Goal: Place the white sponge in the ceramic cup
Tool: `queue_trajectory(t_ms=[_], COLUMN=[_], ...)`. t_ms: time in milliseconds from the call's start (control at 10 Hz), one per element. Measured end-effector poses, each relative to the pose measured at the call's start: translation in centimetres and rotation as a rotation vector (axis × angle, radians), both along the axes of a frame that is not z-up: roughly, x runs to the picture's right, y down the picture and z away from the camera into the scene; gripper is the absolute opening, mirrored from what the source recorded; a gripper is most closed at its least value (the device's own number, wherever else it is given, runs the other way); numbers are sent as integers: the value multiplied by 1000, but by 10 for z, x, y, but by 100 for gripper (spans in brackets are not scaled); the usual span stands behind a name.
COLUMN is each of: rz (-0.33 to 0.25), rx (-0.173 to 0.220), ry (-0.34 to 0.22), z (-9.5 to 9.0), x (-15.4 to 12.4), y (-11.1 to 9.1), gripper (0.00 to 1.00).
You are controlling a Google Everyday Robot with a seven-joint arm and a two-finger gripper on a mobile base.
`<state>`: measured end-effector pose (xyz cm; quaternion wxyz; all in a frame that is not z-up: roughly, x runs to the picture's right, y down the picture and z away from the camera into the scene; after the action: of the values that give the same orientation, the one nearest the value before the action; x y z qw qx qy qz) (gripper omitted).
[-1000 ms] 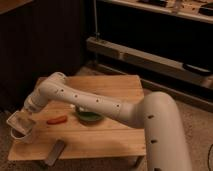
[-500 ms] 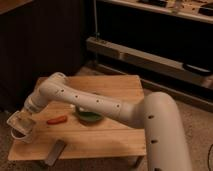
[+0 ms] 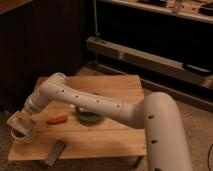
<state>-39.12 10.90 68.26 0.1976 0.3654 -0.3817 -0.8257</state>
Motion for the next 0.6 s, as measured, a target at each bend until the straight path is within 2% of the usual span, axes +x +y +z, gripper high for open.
queue_trajectory(t_ms=[300,600], rz=[-27,-29], rx=[12,20], ry=[16,18], z=[-1,0], x=[-3,-2], y=[1,0], gripper=[35,63])
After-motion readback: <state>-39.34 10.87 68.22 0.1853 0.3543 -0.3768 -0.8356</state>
